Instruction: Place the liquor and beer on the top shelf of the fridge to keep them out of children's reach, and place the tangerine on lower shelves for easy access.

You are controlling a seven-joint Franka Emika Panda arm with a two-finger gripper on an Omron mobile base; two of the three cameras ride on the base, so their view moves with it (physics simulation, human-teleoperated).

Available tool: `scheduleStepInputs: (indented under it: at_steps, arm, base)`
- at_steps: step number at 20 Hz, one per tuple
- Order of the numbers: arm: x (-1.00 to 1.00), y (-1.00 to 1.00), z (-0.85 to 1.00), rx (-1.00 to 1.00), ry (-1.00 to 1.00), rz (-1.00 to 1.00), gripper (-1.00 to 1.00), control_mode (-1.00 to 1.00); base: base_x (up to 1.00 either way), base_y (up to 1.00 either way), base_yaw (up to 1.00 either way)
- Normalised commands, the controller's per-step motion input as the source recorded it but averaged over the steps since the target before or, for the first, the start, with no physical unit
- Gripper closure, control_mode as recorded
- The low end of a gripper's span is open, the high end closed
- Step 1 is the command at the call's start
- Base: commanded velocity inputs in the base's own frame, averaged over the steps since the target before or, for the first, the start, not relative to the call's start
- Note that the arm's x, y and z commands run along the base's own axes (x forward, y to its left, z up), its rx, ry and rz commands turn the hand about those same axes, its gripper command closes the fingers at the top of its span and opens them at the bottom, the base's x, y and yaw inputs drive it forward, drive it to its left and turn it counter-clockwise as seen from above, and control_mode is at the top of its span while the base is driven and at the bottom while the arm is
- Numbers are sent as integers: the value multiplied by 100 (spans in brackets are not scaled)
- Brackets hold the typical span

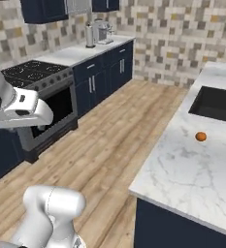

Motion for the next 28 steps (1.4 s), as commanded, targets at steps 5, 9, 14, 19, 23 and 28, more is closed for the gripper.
scheduleStepInputs:
  at_steps: [5, 9, 14, 19, 23, 28]
  arm:
    - [0, 0, 0, 0, 0, 0, -100, 100]
    - [0, 0, 0, 0, 0, 0, -100, 100]
    - [0, 0, 0, 0, 0, 0, -100, 100]
    - [0, 0, 0, 0, 0, 0, -100, 100]
    - [0, 0, 0, 0, 0, 0, -100, 100]
    - [0, 0, 0, 0, 0, 0, -100, 100]
  base:
    - [63, 34, -53]
    - [64, 36, -55]
    - [51, 40, -57]
    - [35, 56, -57]
    - [21, 73, -57]
    - [4, 82, -57]
